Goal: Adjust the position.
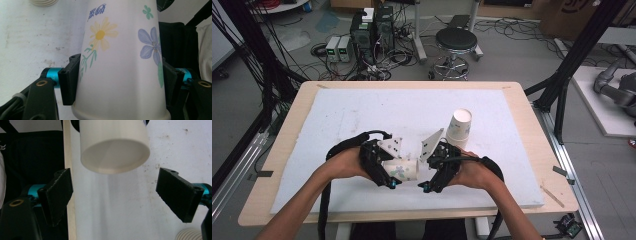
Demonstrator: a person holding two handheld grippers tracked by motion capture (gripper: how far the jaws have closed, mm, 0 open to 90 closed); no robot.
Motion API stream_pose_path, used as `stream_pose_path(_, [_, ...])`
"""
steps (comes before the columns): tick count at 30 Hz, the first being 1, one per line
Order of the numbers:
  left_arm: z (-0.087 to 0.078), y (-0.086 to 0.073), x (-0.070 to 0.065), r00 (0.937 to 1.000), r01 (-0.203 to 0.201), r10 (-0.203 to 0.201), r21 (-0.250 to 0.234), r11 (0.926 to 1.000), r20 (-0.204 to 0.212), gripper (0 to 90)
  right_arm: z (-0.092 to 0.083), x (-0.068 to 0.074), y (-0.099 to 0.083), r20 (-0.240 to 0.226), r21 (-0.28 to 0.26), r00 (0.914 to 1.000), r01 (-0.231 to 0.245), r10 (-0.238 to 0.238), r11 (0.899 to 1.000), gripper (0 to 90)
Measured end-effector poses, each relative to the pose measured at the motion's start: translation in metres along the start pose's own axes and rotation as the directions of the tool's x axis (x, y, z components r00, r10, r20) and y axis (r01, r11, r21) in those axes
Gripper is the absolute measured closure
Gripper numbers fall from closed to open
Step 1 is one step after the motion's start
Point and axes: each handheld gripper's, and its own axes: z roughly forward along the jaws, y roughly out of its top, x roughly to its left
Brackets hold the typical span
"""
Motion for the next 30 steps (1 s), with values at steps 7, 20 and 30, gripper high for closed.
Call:
stream_pose_path(7, [0.0036, 0.0038, 0.0001, 1.0, -0.005, 0.005, 0.003, 1.0, 0.006, 30.7, 0.0001, -0.0006, 0.0028, 0.002, -0.024, 0.9998, 0.02, -0.02, 1.0, 14.3])
stream_pose_path(20, [0.0064, 0.0067, -0.0016, 0.9999, -0.006, 0.006, 0.0, 1.0, 0.014, 31.3, 0.0027, 0.0012, 0.0064, -0.03, -0.033, 0.9992, 0.026, -0.027, 0.999, 35.9])
stream_pose_path(30, [0.0062, 0.0054, -0.0005, 0.9998, 0.001, 0.0, -0.042, 0.9991, 0.022, 26.5, 0.0021, 0.0013, 0.0064, -0.025, -0.033, 0.9993, 0.026, -0.027, 0.999, 37.6])
